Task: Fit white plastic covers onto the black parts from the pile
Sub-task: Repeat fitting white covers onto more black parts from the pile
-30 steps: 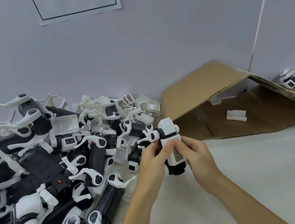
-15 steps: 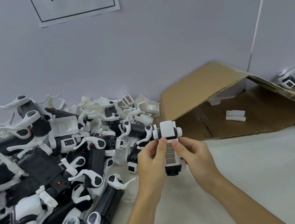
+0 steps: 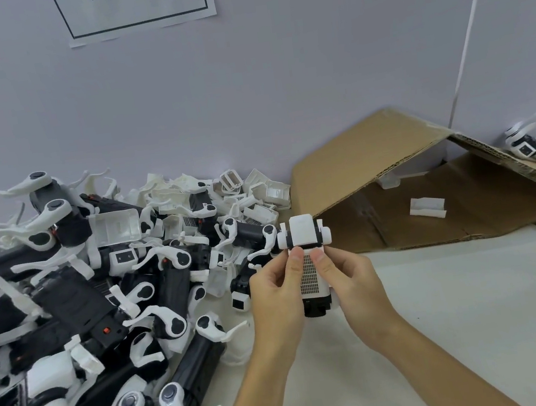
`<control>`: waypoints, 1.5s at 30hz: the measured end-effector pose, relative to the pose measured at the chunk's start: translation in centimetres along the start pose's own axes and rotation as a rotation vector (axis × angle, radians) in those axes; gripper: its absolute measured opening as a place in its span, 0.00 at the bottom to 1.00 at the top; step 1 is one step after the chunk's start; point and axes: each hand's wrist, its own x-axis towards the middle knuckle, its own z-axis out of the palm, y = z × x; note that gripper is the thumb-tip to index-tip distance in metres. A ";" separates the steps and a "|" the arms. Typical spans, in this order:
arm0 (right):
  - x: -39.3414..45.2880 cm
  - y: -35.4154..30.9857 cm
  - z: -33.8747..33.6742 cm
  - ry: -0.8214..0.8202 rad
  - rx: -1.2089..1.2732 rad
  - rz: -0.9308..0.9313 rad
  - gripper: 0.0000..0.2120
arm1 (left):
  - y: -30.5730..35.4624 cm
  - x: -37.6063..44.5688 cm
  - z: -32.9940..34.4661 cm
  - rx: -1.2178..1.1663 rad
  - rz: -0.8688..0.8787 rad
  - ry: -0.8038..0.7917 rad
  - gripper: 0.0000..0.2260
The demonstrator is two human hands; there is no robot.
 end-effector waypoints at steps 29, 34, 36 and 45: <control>0.6 0.3 -1.3 -0.034 -0.110 0.027 0.11 | -1.1 0.7 -0.7 0.028 -0.035 -0.141 0.11; 0.8 0.2 -2.0 -0.161 0.020 0.116 0.18 | -1.3 0.9 -0.9 0.039 -0.060 -0.087 0.13; 0.7 0.5 -1.9 -0.160 -0.108 0.047 0.13 | -1.4 0.9 -0.8 0.040 -0.075 -0.037 0.14; 0.8 0.2 -1.9 -0.118 -0.020 0.100 0.16 | -1.4 0.9 -1.0 0.011 -0.072 -0.103 0.14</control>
